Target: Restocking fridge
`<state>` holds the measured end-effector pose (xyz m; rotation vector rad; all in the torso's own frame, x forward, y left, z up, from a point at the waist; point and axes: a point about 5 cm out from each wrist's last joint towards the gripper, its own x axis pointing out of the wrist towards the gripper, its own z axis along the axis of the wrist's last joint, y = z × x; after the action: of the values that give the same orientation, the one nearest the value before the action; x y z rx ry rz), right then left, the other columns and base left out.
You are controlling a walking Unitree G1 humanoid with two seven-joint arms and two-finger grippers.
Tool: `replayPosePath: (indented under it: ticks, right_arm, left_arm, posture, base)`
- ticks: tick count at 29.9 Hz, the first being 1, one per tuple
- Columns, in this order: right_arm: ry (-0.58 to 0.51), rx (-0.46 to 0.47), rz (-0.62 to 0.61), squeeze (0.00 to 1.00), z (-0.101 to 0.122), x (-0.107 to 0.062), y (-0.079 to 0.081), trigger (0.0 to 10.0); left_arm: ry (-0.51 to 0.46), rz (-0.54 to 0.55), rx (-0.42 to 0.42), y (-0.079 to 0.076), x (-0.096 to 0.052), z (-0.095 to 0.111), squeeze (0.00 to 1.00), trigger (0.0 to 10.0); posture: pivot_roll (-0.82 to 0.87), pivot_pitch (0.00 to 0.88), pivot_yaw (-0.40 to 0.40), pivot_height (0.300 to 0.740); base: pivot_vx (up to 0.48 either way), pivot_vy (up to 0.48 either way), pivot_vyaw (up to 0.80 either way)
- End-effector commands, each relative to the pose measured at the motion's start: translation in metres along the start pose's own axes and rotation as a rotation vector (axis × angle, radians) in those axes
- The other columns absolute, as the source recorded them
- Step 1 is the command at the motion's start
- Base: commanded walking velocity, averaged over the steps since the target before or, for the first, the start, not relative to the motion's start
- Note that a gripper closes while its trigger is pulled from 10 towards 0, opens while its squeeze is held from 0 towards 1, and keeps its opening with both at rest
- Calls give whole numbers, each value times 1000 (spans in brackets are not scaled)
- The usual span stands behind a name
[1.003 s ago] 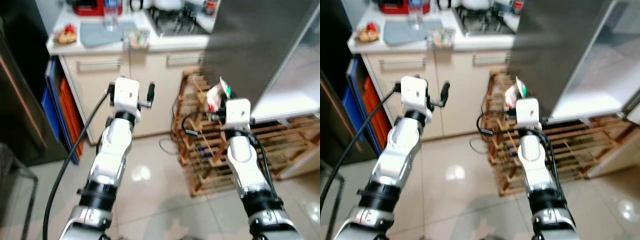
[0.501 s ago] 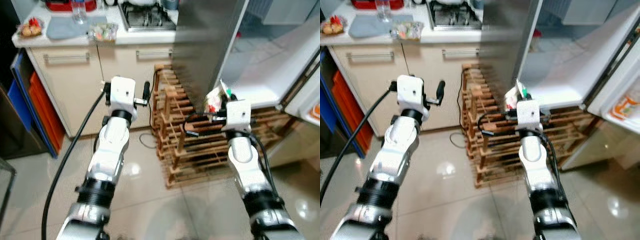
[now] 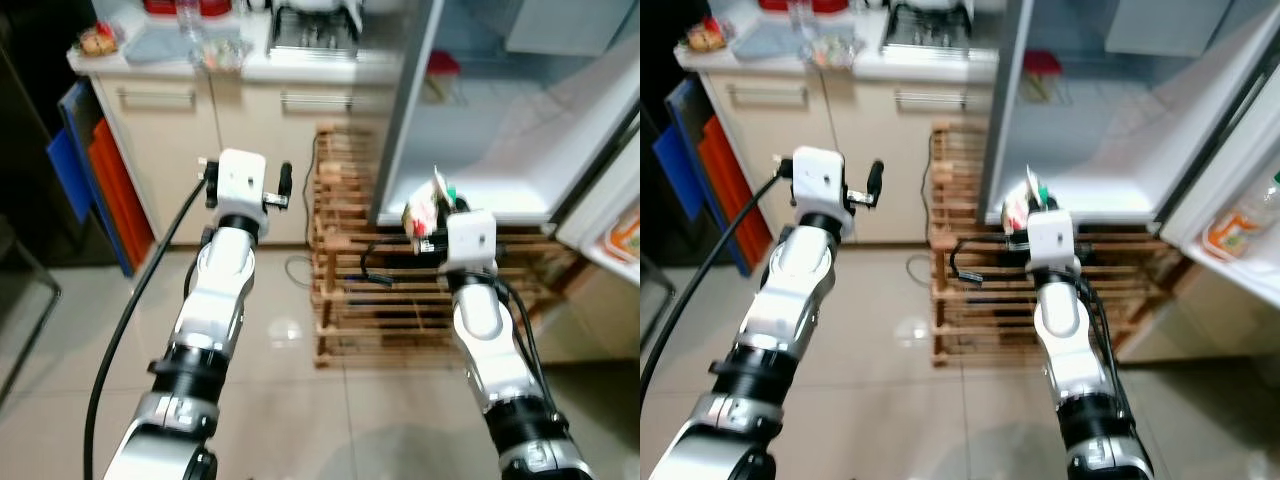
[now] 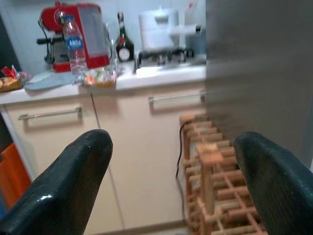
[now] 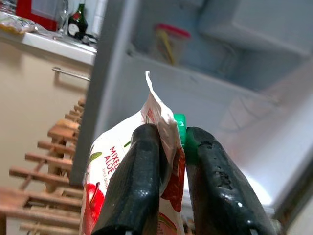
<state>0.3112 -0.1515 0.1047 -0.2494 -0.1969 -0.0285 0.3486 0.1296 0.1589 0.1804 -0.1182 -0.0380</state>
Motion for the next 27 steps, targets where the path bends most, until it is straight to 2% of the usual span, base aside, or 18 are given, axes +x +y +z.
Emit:
replayPosePath:
  ticks: [1, 5, 6, 7, 8, 9, 10, 15, 20, 23, 27]
  right_arm:
    - [-17, -15, -20, 0, 3, -1, -6, 0]
    - [3, -10, -46, 0, 0, -2, -9, 0]
    - [27, 3, -67, 0, -3, -2, -12, 0]
    - [64, 20, -92, 0, -9, -3, -16, 0]
    - [64, 20, -92, 0, -9, -3, -16, 0]
    - [73, 24, -98, 0, -11, -3, -17, 0]
    - [72, 23, -97, 0, -10, -2, -17, 0]
    - [59, 20, -90, 0, -8, 0, -16, 0]
    - [34, 19, -69, 0, -2, 5, -12, 0]
    - [10, 17, -42, 0, 3, 9, -6, 0]
    - [6, 20, -29, 0, 5, 13, -3, 0]
  left_arm:
    - [-10, -2, 2, -2, 3, 3, 0, 10000]
    - [-2, 3, -11, -1, 3, 0, 0, 10000]
    - [10, 17, -44, 2, 2, -3, 0, 10000]
    - [55, 45, -127, 8, 0, -11, 0, 10000]
    - [55, 45, -127, 8, 0, -11, 0, 10000]
    - [78, 57, -175, 11, -2, -17, 0, 10000]
    - [88, 62, -186, 13, -4, -20, 0, 10000]
    - [96, 60, -190, 12, -8, -23, 0, 10000]
    - [19, -20, -183, 1, -10, -10, 0, 10000]
    - [-35, -66, -152, -4, -12, -2, 0, 10000]
    - [-46, -76, -148, -6, -12, 0, 0, 10000]
  posture:
    - [-124, 0, 7, 740]
    - [-125, 0, 10, 740]
    - [-123, 0, 11, 740]
    - [-122, 0, 13, 740]
    - [-122, 0, 13, 740]
    - [-120, 0, 14, 740]
    - [-119, 0, 14, 740]
    - [-115, 0, 14, 740]
    - [-105, 0, 11, 740]
    - [-103, 0, 11, 740]
    - [-99, 0, 8, 740]
  base:
    - [0, -480, 0]
    - [0, -480, 0]
    - [0, -472, 0]
    - [0, 0, 0]
    - [0, 0, 0]
    - [0, 0, 0]
    - [0, 0, 0]
    - [0, 0, 0]
    - [0, 0, 0]
    - [406, 0, 0]
    - [480, 0, 0]
